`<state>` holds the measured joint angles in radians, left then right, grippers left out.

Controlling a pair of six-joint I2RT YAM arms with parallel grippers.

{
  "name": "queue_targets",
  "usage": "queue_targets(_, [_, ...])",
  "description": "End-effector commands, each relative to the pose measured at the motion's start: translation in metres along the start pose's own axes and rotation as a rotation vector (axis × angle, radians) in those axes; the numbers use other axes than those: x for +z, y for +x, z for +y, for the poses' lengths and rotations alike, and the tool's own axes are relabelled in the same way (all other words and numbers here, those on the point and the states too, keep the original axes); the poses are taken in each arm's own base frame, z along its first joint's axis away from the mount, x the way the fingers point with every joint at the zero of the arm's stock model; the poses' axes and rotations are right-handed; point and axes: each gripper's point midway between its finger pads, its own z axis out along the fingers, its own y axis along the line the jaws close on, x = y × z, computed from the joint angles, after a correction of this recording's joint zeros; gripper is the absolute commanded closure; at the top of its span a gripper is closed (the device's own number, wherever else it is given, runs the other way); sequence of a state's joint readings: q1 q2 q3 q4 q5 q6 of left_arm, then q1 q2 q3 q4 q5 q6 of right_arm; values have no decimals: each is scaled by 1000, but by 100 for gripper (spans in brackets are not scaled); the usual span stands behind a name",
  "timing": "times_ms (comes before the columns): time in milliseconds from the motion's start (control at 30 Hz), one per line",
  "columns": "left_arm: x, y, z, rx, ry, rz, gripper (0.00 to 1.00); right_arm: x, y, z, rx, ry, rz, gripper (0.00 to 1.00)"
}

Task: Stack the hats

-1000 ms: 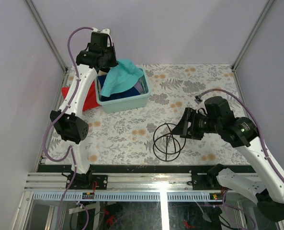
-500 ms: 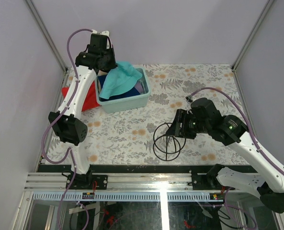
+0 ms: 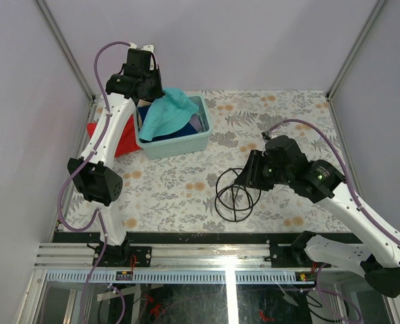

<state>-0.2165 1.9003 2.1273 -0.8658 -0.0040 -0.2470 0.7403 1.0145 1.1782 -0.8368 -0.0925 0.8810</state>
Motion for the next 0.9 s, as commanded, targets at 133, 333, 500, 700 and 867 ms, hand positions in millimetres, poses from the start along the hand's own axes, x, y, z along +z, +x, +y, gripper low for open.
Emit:
queue_targets(133, [-15,-16,-3,36,1,-63,100,10,-27,10,8,-11,-127,59])
queue_targets(333, [-22,-23,-5,41,7,-76,100,22,-41,16,-9,-2,-160,60])
queue_targets(500, [-30,-28,-7,49,12,-89,100,33,-56,25,-38,8,-185,60])
queue_targets(700, [-40,-34,-14,45,45,-104,100,26,-70,32,-75,25,-211,51])
queue_targets(867, [-61,-48,-27,30,104,-138,100,10,-69,31,-69,25,-223,39])
